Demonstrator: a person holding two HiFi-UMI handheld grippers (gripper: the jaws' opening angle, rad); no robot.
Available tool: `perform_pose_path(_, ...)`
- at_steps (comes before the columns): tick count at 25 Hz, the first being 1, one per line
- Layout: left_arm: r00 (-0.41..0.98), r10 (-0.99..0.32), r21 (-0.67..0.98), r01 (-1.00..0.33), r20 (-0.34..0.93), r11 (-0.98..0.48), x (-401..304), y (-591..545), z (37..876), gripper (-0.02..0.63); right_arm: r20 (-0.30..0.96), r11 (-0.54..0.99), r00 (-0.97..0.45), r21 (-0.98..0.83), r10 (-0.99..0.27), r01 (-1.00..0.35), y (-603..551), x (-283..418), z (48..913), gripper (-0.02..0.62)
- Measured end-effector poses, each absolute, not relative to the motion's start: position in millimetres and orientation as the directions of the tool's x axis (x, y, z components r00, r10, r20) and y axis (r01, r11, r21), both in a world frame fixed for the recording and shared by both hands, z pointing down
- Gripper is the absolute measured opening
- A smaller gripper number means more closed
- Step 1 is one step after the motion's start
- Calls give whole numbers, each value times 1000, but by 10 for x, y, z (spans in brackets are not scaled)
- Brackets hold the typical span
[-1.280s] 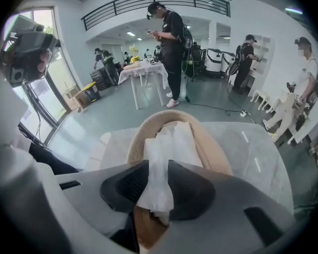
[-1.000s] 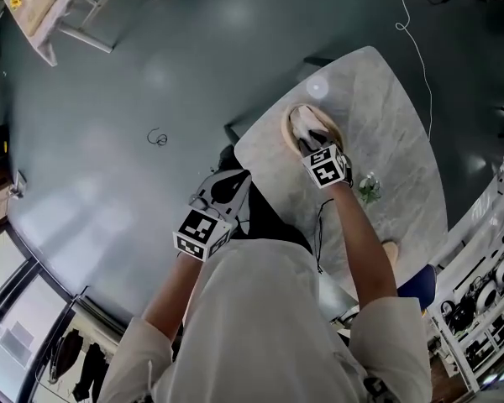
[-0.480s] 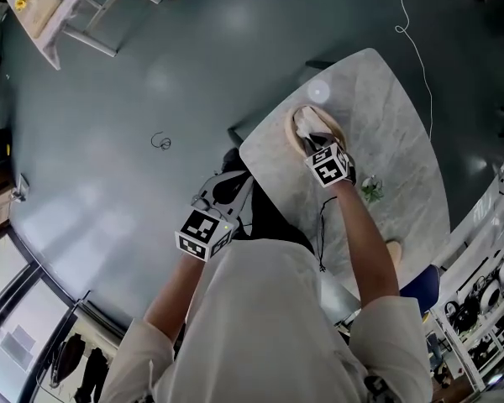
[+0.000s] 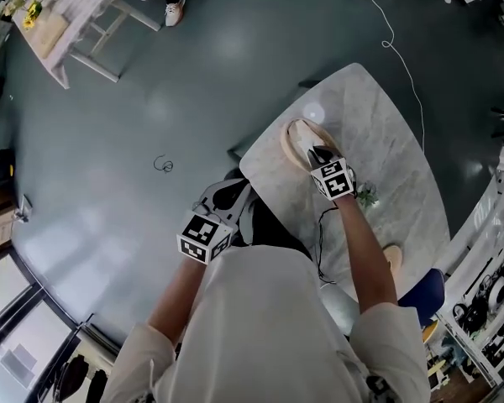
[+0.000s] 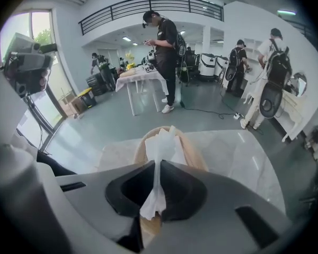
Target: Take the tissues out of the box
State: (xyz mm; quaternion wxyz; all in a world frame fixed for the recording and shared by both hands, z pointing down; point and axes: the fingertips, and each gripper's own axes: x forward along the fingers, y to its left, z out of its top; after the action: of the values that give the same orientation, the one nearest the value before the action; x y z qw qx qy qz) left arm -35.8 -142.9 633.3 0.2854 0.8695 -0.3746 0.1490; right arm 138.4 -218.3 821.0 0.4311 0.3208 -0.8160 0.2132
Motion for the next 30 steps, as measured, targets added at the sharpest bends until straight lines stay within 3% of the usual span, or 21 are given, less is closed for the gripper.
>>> perform_pose_path(10,706,-557,351,-704,437,-617,-239,-1455,6052,9,790,634,-438,-82,-429,-769,-2057,1481,7637,48)
perform_pose_path(30,823,-456,350,-561,339,-751,368,-1809,5275,9,584,453,-400,-61,-707,-890,-1921,1820,5694,48)
